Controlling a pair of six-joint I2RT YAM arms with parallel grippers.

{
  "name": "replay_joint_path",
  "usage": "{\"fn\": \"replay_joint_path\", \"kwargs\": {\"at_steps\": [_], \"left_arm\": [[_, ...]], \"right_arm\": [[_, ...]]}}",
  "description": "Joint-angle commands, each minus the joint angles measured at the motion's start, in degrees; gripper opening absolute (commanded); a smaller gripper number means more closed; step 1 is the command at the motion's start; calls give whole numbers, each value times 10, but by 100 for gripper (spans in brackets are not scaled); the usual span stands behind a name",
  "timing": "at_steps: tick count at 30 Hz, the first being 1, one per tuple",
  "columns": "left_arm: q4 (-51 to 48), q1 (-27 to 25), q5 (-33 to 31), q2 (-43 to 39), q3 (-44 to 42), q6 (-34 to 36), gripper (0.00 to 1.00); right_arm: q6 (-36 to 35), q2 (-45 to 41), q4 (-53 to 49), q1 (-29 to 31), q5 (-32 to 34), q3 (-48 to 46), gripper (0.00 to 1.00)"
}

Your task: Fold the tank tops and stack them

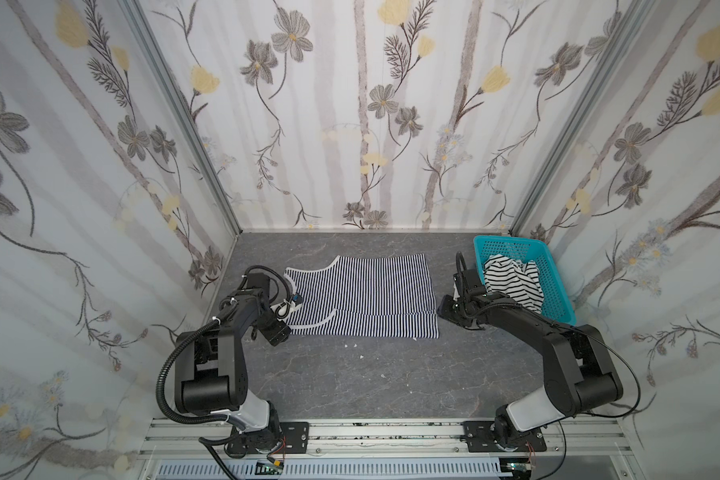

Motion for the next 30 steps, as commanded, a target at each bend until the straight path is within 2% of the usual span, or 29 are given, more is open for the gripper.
{"fn": "replay_joint_path", "kwargs": {"at_steps": [1,5,8,12,14,18,30], "left_arm": [[-7,-4,4,-10,14,-19,79],[-5,-15,15,-18,11,-33,78],[-4,-31,32,-20,3,-52,72],[-1,-52,62,-22,-13,-75,37],[2,-54,67,-18,-19,-79,29],[15,-53,62,2,-25,-81,29],[36,-41,39,44,6,-85,30]], "right_arm": [[12,-11,-2,16,2,8,45],[26,-10,5,42,-1,13,45],[39,1,23,59,-10,10,44],[51,22,46,74,-20,5,41],[53,29,54,77,-23,2,37],[55,38,63,77,-25,0,30],[61,58,84,77,-32,-1,29]]}}
